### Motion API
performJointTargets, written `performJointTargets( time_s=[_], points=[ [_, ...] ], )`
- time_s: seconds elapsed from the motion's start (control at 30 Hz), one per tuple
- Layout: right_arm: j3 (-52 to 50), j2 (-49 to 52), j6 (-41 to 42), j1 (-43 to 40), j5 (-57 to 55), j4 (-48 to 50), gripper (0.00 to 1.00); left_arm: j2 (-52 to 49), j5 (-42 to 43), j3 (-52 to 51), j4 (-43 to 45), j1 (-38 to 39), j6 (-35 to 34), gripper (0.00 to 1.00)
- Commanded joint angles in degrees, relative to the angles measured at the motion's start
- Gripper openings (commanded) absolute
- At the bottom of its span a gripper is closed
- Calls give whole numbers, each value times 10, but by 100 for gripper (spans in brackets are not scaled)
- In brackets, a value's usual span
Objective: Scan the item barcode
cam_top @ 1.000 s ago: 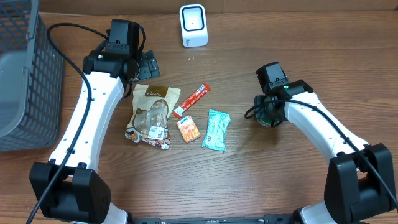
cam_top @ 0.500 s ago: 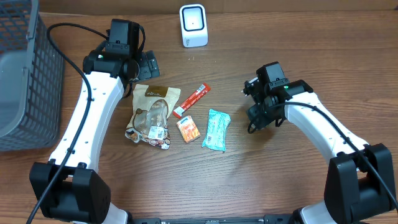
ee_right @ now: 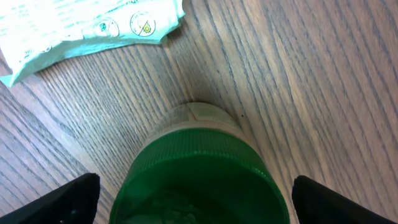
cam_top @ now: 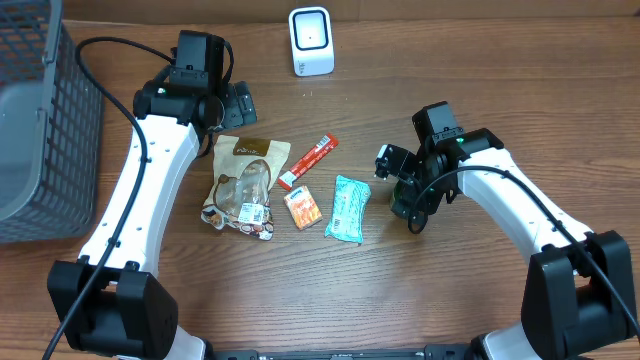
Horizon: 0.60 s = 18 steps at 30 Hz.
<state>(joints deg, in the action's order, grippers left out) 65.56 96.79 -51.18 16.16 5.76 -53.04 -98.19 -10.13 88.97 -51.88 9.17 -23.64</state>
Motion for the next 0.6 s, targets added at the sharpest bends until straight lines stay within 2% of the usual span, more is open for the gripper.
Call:
performJointTargets(
  time_s=[0.0, 0.17, 0.27, 0.47, 0.57],
  points=[
    [22, -7, 5, -1, -4, 3, 100, 1, -4, 8, 0, 1, -4, 100],
    [95, -7, 113, -1, -12, -4, 100, 1, -4, 8, 0, 1, -4, 100],
    [144, -7, 225, -1, -12, -13, 100, 1, -4, 8, 0, 1, -4, 100],
    [189, -7, 568, -2, -12, -50, 100, 1, -4, 8, 0, 1, -4, 100],
    [186, -6, 675, -2, -19, -78, 100, 1, -4, 8, 0, 1, -4, 100]
  ],
)
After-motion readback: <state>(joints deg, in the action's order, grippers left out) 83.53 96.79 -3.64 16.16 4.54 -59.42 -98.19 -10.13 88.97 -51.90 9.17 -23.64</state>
